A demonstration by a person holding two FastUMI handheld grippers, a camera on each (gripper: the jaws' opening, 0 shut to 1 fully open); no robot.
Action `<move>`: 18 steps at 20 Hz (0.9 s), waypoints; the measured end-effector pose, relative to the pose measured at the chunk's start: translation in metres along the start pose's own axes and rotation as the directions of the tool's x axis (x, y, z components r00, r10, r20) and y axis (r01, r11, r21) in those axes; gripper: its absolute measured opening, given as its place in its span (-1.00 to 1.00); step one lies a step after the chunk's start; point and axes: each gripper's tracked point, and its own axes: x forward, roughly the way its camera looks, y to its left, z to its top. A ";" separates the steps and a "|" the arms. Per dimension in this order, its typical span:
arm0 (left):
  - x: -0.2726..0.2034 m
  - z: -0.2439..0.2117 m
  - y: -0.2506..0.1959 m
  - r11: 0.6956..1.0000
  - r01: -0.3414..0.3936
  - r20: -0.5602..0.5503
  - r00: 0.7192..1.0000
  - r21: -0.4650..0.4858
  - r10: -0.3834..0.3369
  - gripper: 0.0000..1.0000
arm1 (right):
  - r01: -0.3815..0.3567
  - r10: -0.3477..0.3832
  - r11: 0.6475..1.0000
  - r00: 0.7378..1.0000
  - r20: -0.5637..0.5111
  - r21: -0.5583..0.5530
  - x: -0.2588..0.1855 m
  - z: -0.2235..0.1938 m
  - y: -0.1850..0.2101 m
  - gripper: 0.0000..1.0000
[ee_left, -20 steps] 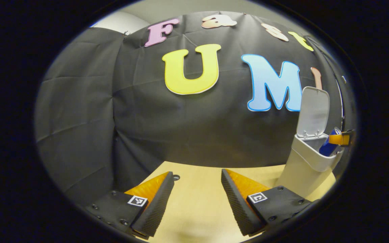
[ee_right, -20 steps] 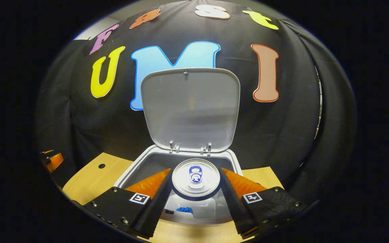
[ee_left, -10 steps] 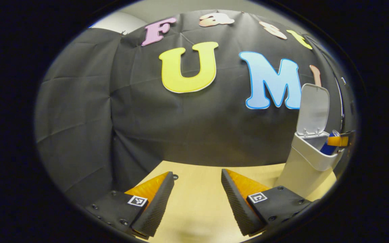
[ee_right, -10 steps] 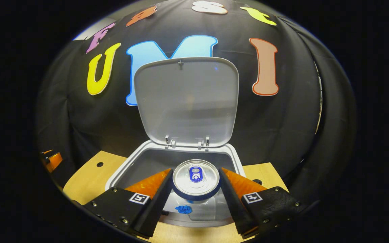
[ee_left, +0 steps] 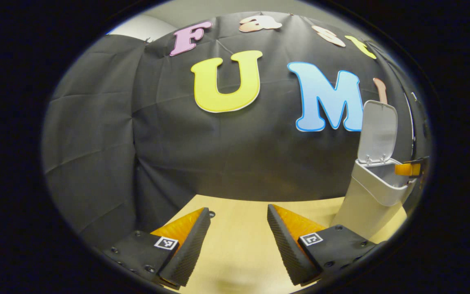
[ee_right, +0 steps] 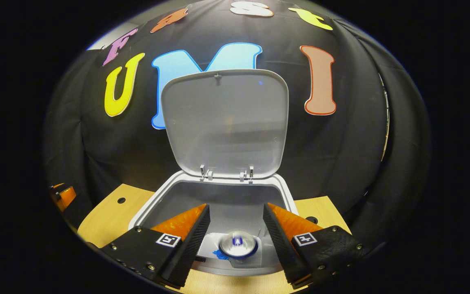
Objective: Press the lid of the desktop garbage bin to open it, pick up the crumpled paper on the desktop and throw it into the bin, then pick up the pop can on the desktop and drop it into the bin, and finally close the garbage bin lid.
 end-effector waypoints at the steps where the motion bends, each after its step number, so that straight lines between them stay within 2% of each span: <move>1: 0.000 -0.001 0.000 1.000 0.000 -0.001 1.000 0.000 0.000 0.85 | 0.000 0.000 1.000 1.000 -0.002 0.001 0.000 0.000 0.000 0.71; 18: -0.001 0.001 -0.001 1.000 0.001 0.003 1.000 -0.005 -0.001 0.86 | -0.002 0.002 1.000 1.000 0.001 -0.009 -0.003 0.002 0.002 0.72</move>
